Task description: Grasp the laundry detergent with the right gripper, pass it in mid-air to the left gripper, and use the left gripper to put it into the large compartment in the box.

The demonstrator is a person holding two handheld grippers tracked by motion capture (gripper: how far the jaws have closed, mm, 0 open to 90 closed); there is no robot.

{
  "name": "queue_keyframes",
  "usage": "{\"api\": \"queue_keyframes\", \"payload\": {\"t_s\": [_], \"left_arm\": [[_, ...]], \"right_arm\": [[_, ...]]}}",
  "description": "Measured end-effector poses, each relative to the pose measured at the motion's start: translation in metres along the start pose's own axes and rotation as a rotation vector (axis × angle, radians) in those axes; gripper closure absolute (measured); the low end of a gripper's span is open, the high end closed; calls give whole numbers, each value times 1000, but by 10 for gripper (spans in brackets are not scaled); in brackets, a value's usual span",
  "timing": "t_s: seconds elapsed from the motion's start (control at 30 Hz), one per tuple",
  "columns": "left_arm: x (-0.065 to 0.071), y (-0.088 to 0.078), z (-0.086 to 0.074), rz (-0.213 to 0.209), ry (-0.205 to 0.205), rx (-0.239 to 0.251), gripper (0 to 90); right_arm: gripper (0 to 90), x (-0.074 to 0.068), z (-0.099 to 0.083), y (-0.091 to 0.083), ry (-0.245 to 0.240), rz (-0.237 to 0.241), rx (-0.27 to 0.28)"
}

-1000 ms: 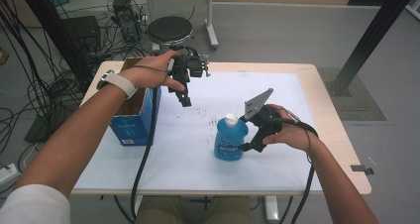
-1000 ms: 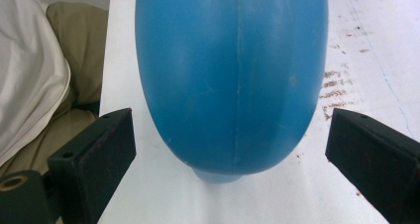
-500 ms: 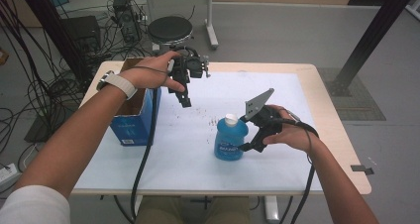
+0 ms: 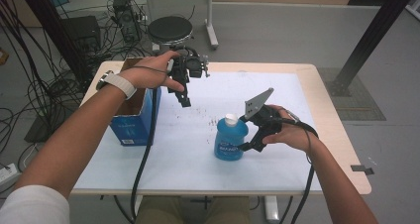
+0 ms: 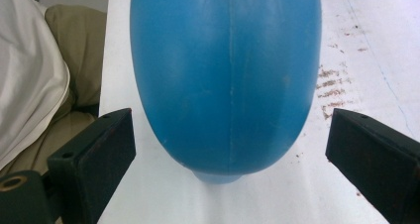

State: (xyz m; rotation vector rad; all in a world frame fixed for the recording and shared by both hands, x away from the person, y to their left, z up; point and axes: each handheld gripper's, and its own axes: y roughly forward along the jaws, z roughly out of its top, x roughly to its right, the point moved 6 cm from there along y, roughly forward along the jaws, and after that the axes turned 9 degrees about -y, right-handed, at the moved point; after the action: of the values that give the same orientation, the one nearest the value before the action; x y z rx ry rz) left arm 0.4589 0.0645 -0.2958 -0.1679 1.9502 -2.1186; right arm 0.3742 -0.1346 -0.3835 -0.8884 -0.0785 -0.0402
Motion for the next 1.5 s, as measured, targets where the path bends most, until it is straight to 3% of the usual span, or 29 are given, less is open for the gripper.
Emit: {"api": "queue_keyframes", "payload": {"t_s": [1.5], "left_arm": [[0, 2, -1, -1, -4, 8, 106]], "right_arm": [[57, 1, 2, 1, 1, -7, 21]]}}
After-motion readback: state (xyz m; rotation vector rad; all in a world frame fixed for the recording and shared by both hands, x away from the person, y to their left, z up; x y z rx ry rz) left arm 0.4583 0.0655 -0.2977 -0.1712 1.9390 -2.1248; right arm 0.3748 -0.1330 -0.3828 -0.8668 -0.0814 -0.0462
